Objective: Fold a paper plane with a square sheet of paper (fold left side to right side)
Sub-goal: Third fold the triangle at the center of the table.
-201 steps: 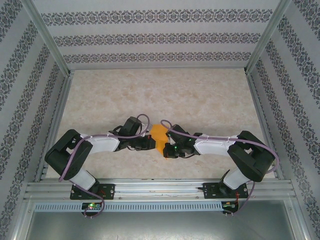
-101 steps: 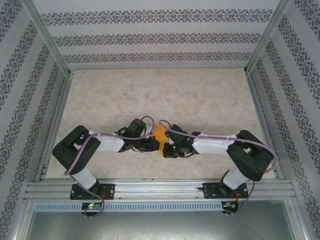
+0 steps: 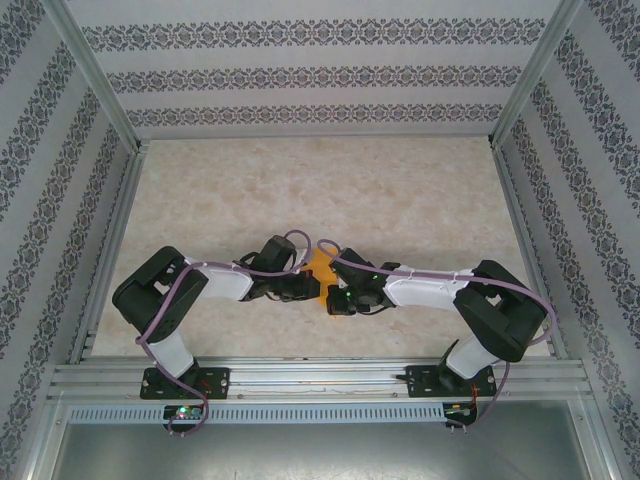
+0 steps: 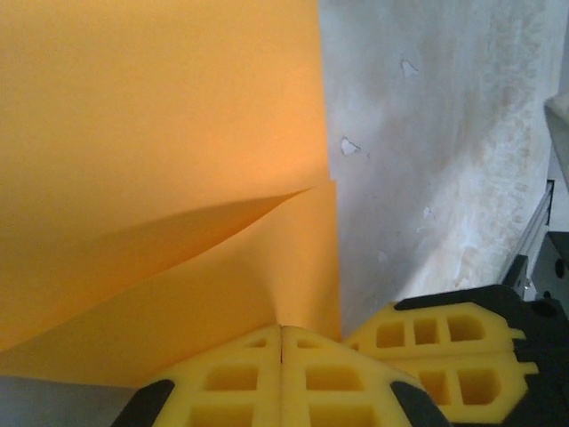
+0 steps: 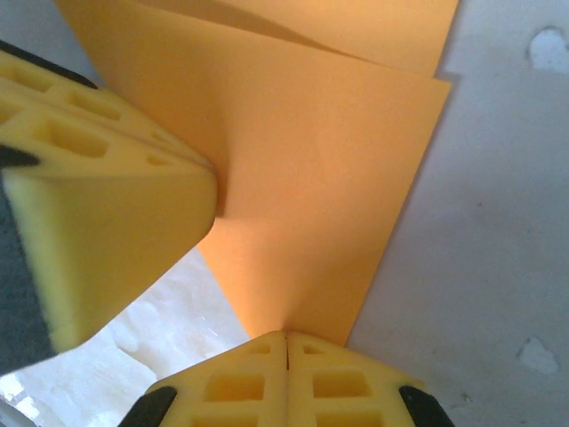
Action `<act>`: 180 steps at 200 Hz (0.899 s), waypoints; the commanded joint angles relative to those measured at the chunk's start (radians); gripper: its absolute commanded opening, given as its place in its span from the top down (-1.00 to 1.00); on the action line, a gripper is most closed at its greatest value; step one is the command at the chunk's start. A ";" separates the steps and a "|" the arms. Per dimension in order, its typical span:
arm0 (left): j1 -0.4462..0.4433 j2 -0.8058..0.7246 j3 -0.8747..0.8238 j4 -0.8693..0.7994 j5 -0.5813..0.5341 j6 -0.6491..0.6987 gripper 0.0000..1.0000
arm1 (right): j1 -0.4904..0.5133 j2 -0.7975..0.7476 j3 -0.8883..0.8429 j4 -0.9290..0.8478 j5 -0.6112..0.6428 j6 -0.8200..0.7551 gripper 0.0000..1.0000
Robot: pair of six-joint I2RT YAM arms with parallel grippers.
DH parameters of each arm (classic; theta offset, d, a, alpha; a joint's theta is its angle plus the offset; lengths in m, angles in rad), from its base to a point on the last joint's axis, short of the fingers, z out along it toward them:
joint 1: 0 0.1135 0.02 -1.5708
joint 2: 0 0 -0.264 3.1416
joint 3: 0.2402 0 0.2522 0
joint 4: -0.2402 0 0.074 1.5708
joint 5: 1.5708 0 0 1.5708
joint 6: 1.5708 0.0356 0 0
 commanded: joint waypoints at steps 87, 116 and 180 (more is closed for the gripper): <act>0.036 0.063 0.000 -0.069 -0.077 -0.038 1.00 | 0.005 0.052 -0.036 -0.209 0.157 -0.031 1.00; 0.067 0.063 0.006 -0.093 -0.076 -0.015 1.00 | 0.006 0.050 -0.033 -0.218 0.160 -0.033 1.00; 0.171 0.058 0.020 -0.156 -0.079 0.078 1.00 | 0.009 0.050 -0.031 -0.224 0.164 -0.031 1.00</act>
